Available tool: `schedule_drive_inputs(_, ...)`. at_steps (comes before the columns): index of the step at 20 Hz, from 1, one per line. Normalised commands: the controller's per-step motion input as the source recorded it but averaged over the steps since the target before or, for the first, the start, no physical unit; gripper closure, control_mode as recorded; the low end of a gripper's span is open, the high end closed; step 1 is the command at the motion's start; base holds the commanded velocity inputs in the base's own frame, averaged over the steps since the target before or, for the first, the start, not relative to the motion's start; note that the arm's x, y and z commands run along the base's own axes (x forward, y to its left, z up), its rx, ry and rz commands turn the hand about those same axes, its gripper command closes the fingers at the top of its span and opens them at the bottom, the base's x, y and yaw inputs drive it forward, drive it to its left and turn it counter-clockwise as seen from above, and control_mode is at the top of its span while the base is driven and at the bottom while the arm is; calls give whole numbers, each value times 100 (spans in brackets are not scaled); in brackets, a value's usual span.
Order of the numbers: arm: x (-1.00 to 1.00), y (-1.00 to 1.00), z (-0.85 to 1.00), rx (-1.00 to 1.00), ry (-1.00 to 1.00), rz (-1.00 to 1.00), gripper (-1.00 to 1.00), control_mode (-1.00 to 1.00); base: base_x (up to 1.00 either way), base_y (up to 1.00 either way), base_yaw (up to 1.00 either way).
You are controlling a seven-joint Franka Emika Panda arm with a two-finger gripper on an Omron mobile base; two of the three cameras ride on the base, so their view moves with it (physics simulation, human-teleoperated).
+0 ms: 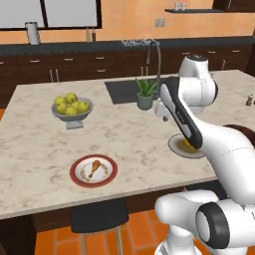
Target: Pick the chicken drumstick and lemon from their plates and place them in the bowl. Then put the bowl in the fridge.
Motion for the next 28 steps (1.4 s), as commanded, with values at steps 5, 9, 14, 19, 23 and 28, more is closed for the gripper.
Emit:
schedule_drive_inputs(5,0,0,0,0,0,0,-100,100,44,-10,2)
schedule_drive_inputs(9,0,0,0,0,0,0,-100,100,53,-11,1)
schedule_drive_inputs(14,-5,9,-5,0,-1,0,-100,-100,2,2,0)
schedule_drive_inputs(19,-4,95,-56,0,0,0,-100,-100,0,0,0)
schedule_drive_inputs(23,24,100,-73,4,0,-7,-100,-100,0,0,0)
schedule_drive_inputs(28,41,100,-79,11,1,-11,-100,-100,0,0,0)
